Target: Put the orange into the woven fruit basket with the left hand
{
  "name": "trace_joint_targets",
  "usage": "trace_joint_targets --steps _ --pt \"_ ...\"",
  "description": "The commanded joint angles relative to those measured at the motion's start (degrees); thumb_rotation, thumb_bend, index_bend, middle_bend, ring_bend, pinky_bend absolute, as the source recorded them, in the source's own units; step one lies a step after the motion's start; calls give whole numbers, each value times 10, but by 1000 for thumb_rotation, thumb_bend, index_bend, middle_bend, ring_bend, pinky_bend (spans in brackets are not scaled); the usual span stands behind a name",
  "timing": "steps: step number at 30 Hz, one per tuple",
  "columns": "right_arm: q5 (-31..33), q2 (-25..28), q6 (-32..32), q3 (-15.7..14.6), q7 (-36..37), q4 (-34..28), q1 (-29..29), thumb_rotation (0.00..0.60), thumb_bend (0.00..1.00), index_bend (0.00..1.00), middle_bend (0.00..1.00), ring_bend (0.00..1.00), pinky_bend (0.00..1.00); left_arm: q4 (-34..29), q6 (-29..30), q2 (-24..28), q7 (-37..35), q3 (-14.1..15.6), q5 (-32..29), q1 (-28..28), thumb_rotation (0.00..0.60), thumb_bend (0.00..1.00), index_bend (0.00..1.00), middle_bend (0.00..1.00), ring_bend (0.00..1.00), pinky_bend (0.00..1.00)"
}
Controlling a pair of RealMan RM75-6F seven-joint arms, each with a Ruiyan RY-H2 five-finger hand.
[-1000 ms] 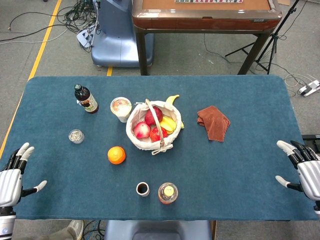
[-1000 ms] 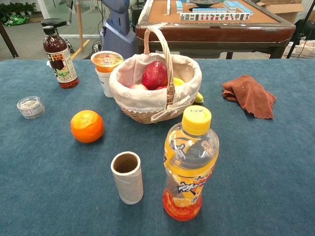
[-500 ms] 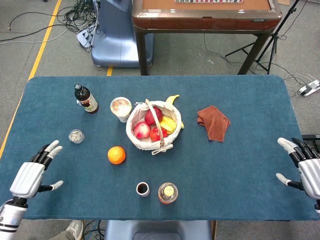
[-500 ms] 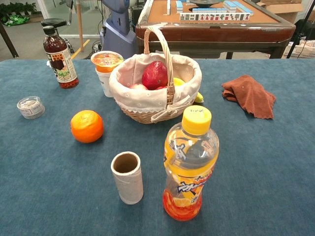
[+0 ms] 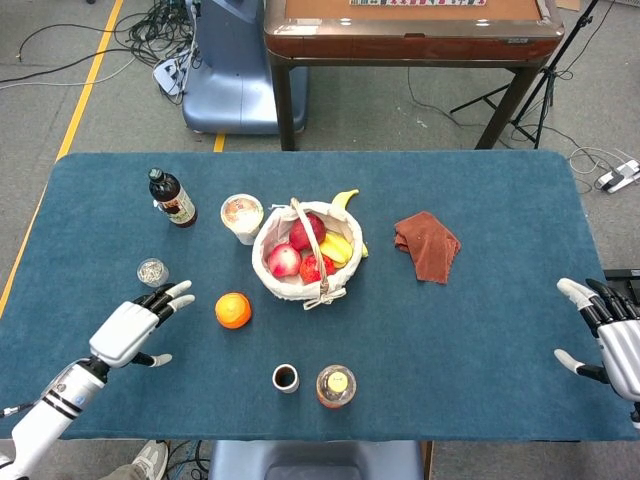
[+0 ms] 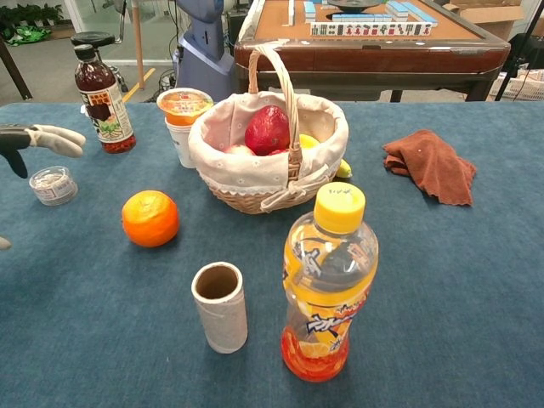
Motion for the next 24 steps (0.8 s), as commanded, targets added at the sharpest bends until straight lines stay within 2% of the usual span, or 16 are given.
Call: trace_joint_targets --steps 1,9,24 --pt "-1 0 0 -1 1 1 0 600 26 162 202 101 173 6 -33 -22 10 -10 -27 -24 600 96 162 35 86 303" --pt "1 -1 3 -3 7 8 -6 600 26 162 202 101 174 10 -95 -58 76 -35 -115 -58 600 96 162 35 89 309" --pt "5 -1 4 -1 17 16 -8 600 26 162 202 101 174 30 -153 -118 147 -48 -207 -109 600 96 165 36 98 333"
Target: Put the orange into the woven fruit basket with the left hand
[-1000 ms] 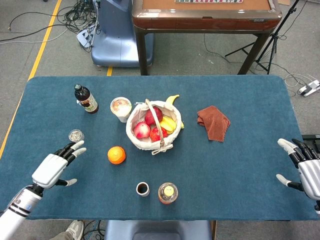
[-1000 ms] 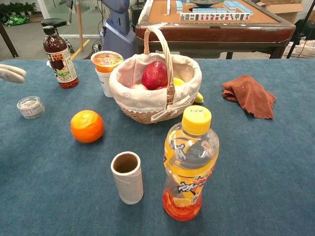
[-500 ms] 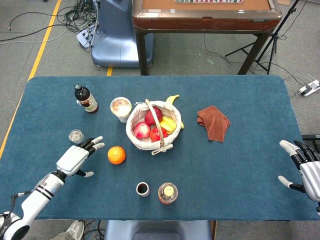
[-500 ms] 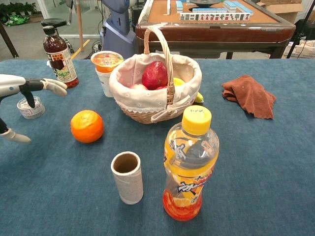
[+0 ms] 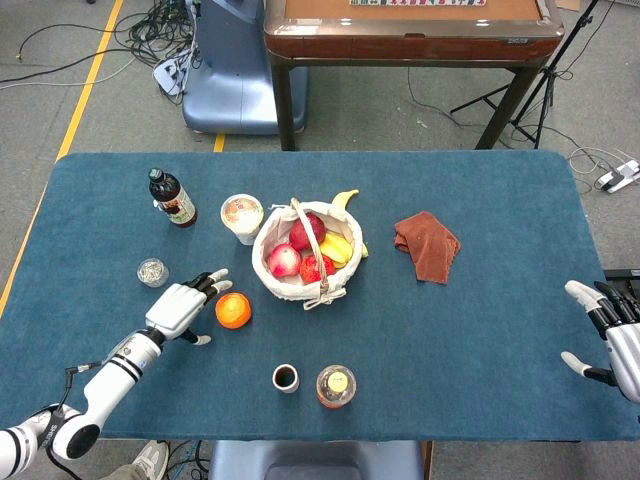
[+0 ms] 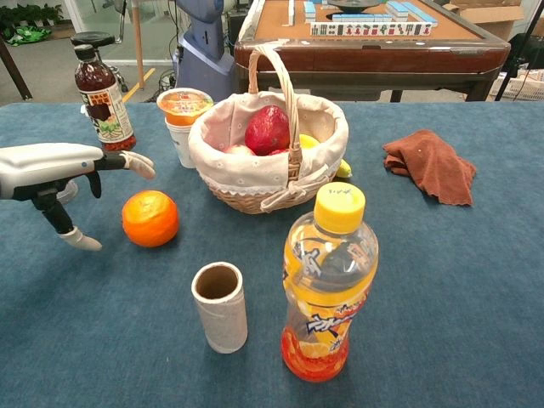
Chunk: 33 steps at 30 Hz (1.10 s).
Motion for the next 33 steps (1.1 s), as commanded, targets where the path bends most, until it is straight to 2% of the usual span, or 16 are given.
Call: trace_joint_targets --steps 1,6,10,14,19,22,28,33 --pt "1 -1 0 0 2 3 -1 600 26 162 202 101 173 6 -6 -14 12 -3 -16 -9 600 96 171 40 107 343" --pt "3 -2 4 0 8 8 -4 600 26 162 202 101 174 16 -9 -39 11 -13 -46 -20 600 96 214 79 167 408" --pt "5 -1 8 0 14 12 -8 600 26 162 202 102 174 28 0 -57 24 -18 -59 -26 600 95 279 146 219 462" --pt "7 -3 9 0 19 17 -10 600 25 162 202 101 174 41 7 -77 47 -17 -75 -32 600 96 353 267 339 537" --pt "6 -3 9 1 20 18 -11 600 25 162 202 101 174 43 47 -91 83 -10 -72 -24 600 96 496 511 514 627" --pt "6 -2 11 2 20 17 -11 600 25 162 202 101 173 29 71 -81 81 -4 -61 -13 600 96 523 540 537 645" --pt "9 -4 6 3 22 20 -9 600 26 162 202 101 173 -24 143 -22 37 12 -3 26 600 96 523 542 532 646" --pt "6 -8 -4 3 19 21 -2 600 26 162 202 101 173 -61 208 13 -13 6 53 45 600 96 522 542 521 658"
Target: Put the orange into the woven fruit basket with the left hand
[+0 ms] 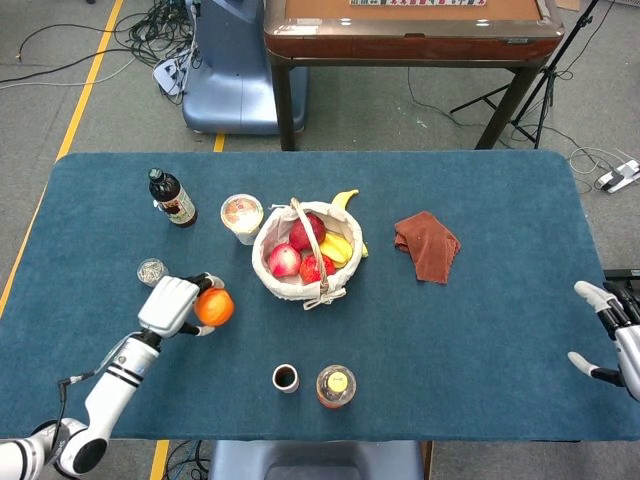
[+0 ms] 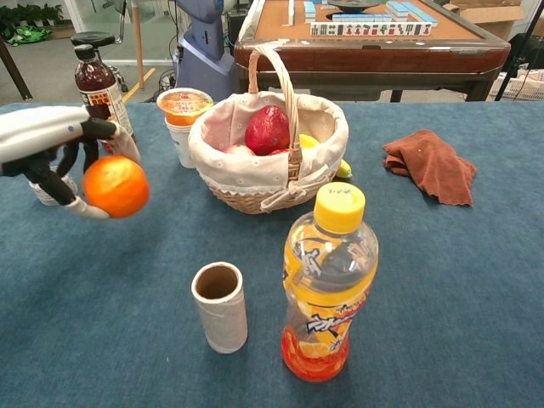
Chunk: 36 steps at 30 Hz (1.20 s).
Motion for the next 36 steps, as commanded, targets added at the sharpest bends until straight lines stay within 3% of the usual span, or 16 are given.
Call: trace_joint_targets --steps 1,11,25,30,36 --pt "-2 -2 -4 0 -1 0 4 600 26 162 202 101 173 -31 50 25 -41 -8 47 14 600 96 520 542 519 660" --pt "0 -6 -3 -1 -1 3 1 600 26 162 202 101 174 -19 39 -9 -73 -59 51 -33 600 96 501 511 496 668" --pt "2 -8 -1 -3 1 7 -4 600 26 162 202 101 178 58 -19 -83 -54 -100 4 -106 600 96 418 402 461 668" --pt "2 -8 2 -4 1 7 -7 600 26 162 202 102 183 78 -17 -101 -34 -107 -13 -115 600 96 296 238 349 668" --pt "3 -9 6 -5 4 10 -11 600 26 162 202 102 183 91 -6 -119 -9 -111 -32 -118 600 96 191 169 261 646"
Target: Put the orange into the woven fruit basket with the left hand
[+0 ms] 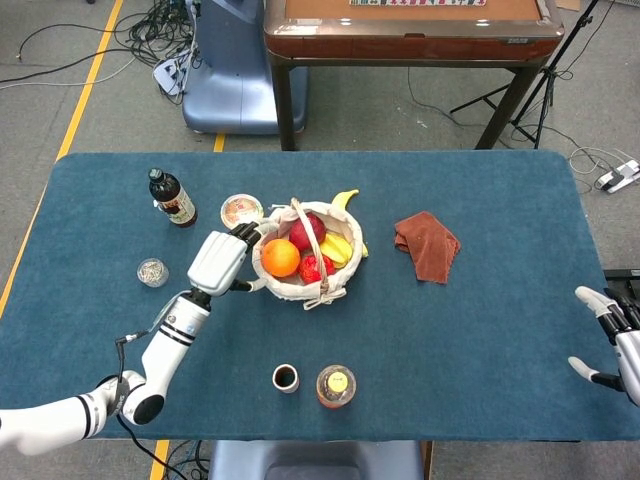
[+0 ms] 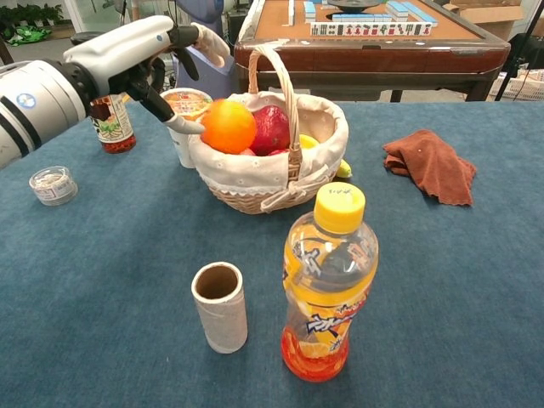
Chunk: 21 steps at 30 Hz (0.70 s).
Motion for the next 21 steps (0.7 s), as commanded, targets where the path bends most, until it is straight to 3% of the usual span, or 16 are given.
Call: trace_joint_targets --steps 1,7,12,21 --pt "0 0 2 0 2 1 -2 600 26 162 202 101 183 1 4 -3 16 0 -11 1 600 96 187 162 253 640" --pt "1 1 4 0 8 6 -4 600 26 162 202 102 183 -53 26 35 59 15 -41 38 600 96 173 150 242 627" --pt "1 0 1 1 14 11 -2 600 26 162 202 101 183 -135 58 109 83 43 -64 96 600 96 175 150 241 605" --pt "-6 -3 -11 1 16 13 9 600 25 162 202 102 183 -194 159 193 49 90 -63 213 600 96 188 150 230 516"
